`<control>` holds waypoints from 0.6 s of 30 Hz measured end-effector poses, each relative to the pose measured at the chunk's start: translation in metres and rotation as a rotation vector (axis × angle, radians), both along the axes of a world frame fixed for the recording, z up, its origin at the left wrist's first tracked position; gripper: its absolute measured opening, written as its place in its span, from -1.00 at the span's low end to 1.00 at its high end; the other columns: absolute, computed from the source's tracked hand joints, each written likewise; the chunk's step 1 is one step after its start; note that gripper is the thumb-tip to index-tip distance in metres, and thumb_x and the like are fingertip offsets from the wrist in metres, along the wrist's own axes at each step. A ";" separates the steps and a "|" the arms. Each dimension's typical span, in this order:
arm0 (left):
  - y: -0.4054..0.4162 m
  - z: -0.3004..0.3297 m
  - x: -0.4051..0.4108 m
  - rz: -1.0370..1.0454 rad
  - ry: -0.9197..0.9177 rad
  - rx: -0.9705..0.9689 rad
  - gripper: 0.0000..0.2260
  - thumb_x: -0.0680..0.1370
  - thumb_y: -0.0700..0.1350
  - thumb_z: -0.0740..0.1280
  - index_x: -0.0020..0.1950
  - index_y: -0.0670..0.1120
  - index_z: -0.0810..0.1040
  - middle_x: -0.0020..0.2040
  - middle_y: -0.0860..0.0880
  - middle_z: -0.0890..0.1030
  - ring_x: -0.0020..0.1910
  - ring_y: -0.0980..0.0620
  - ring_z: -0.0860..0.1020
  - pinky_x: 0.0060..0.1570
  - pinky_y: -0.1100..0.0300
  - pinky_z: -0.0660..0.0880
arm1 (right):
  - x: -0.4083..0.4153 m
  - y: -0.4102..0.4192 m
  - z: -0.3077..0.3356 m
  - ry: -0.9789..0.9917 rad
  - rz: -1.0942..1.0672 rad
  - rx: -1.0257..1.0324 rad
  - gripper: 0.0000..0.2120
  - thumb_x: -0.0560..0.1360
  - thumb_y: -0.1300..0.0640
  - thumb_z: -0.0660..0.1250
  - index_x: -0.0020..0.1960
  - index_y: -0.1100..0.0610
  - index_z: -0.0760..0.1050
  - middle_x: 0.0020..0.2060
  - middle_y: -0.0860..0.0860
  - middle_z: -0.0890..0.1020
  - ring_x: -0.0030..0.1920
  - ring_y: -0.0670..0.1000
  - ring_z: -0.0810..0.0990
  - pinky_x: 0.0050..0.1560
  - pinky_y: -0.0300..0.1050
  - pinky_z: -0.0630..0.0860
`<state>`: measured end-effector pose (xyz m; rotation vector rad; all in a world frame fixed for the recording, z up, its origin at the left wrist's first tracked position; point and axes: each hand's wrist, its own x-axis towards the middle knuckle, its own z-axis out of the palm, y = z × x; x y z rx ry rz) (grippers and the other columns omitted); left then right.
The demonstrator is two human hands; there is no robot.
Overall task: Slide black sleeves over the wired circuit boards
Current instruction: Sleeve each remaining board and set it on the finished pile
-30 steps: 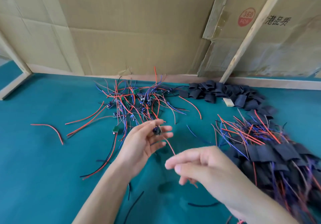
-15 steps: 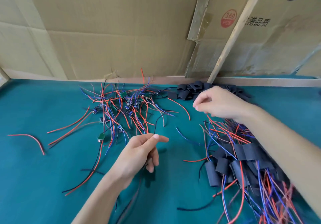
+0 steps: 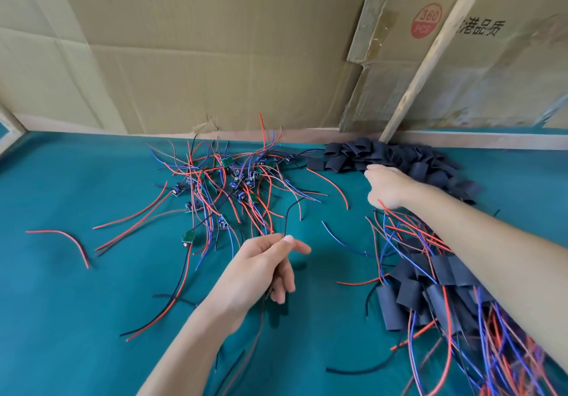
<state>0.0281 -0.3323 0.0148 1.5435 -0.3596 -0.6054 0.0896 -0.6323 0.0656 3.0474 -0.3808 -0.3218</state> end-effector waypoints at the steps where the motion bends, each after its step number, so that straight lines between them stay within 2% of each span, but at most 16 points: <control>1: 0.000 0.000 0.000 0.002 0.003 -0.008 -0.69 0.71 -0.05 0.15 0.03 -0.02 0.70 -0.41 -0.11 0.57 -0.54 0.01 0.43 -0.43 0.30 0.40 | -0.003 0.002 0.008 -0.025 -0.037 0.036 -0.79 0.49 0.29 0.25 -0.25 0.13 0.26 -0.04 0.14 0.45 0.09 0.26 0.54 0.00 -0.03 0.45; 4: -0.001 0.002 0.000 0.022 -0.002 -0.032 -0.73 0.72 -0.05 0.14 0.17 0.02 0.65 -0.35 -0.11 0.62 -0.54 0.02 0.44 -0.44 0.30 0.39 | -0.019 0.009 0.046 -0.206 -0.096 0.176 -0.74 0.43 0.29 0.26 -0.40 0.11 0.33 -0.36 0.12 0.36 -0.21 0.15 0.40 -0.34 -0.09 0.28; 6: -0.003 0.002 -0.002 0.044 -0.034 -0.047 -0.74 0.72 -0.03 0.14 0.27 0.18 0.58 -0.21 -0.08 0.70 -0.54 0.02 0.44 -0.44 0.27 0.40 | -0.040 0.025 0.070 -0.328 -0.035 0.266 -0.77 0.38 0.19 0.35 -0.45 0.11 0.50 -0.46 0.08 0.38 -0.31 0.10 0.37 -0.40 -0.12 0.26; 8: -0.003 0.000 -0.002 0.075 -0.062 -0.052 -0.71 0.72 -0.02 0.14 0.33 0.30 0.51 -0.06 -0.03 0.74 -0.55 0.04 0.44 -0.46 0.27 0.41 | -0.064 0.051 0.081 -0.370 0.051 0.424 -0.86 0.34 -0.01 0.45 -0.34 0.02 0.68 -0.52 0.00 0.44 -0.42 -0.03 0.36 -0.41 -0.12 0.28; 10: -0.004 0.000 -0.004 0.079 -0.073 -0.051 -0.70 0.73 -0.01 0.14 0.34 0.33 0.48 -0.01 0.01 0.74 -0.56 0.05 0.44 -0.47 0.28 0.40 | -0.087 0.079 0.075 -0.384 0.135 0.500 -0.88 0.31 -0.07 0.49 -0.29 -0.04 0.71 -0.55 -0.04 0.41 -0.47 -0.11 0.32 -0.43 -0.11 0.31; 13: -0.005 0.001 -0.005 0.031 -0.098 -0.048 -0.72 0.73 -0.04 0.14 0.21 0.24 0.61 -0.09 0.03 0.70 -0.55 0.04 0.44 -0.48 0.27 0.38 | -0.105 0.117 0.045 -0.457 0.196 0.571 -0.87 0.34 -0.01 0.51 -0.36 -0.02 0.67 -0.54 -0.07 0.55 -0.48 -0.13 0.44 -0.42 -0.23 0.37; 16: -0.002 0.001 -0.003 -0.008 -0.114 -0.020 -0.73 0.72 -0.11 0.15 -0.03 0.04 0.62 -0.18 -0.29 0.55 -0.56 0.05 0.42 -0.49 0.31 0.32 | -0.115 0.137 0.009 -0.551 0.134 0.793 -0.81 0.39 0.03 0.52 -0.36 0.05 0.63 -0.48 -0.08 0.63 -0.45 -0.09 0.54 -0.39 -0.26 0.42; 18: -0.002 0.001 0.000 -0.004 -0.099 -0.026 -0.72 0.72 -0.12 0.15 -0.08 0.00 0.59 -0.20 -0.27 0.51 -0.56 0.05 0.41 -0.50 0.31 0.31 | -0.119 0.142 -0.008 -0.640 0.062 0.944 -0.82 0.42 0.04 0.52 -0.32 0.05 0.62 -0.44 -0.09 0.66 -0.42 -0.11 0.58 -0.34 -0.23 0.49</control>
